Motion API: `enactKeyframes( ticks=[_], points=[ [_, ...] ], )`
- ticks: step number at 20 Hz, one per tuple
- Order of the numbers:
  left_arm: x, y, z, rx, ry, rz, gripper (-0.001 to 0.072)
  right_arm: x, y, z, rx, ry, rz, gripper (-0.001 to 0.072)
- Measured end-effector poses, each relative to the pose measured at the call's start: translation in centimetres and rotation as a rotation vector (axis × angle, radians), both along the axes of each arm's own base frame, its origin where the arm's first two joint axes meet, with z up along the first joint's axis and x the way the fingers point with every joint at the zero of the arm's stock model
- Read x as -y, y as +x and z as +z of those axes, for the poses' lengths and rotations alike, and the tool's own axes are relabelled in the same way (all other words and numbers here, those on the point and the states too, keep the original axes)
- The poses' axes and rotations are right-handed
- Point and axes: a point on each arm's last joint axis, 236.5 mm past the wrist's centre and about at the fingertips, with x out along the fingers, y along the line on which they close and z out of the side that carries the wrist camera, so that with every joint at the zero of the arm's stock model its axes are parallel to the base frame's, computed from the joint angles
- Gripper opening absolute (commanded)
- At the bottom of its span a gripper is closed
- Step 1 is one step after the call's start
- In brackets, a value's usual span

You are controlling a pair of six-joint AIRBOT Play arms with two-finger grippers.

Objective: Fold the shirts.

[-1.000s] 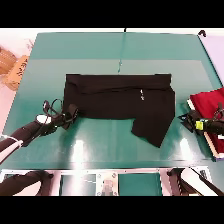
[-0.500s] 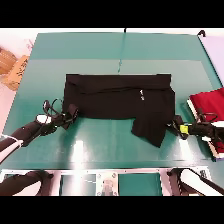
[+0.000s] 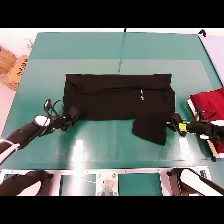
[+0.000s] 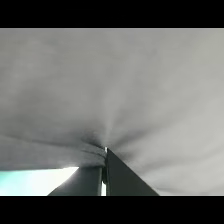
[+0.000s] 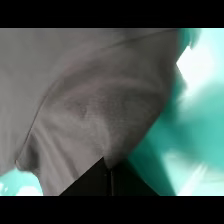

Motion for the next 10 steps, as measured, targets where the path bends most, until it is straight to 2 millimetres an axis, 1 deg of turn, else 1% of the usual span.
enactKeyframes(
  ticks=[3, 4, 7, 10],
  points=[
    [-0.5, -1.5, 1.1, -0.006, 0.058, -0.06, 0.0025, 1.1, -1.2, 1.3, -0.009, -0.041, -0.015, 0.0013],
    [-0.9, -2.1, 1.2, -0.017, 0.087, -0.08, 0.0025, 1.4, -1.5, 1.8, -0.006, -0.057, -0.019, 0.0013],
    [-1.6, -2.9, 2.0, -0.032, 0.149, -0.118, 0.0025, 1.6, -2.0, 3.5, 0.014, -0.087, -0.014, 0.0014],
    [-2.0, -2.1, 4.0, -0.003, 0.205, -0.163, 0.0025, 1.8, -1.4, 5.5, 0.061, -0.105, -0.021, 0.0013]
  ],
)
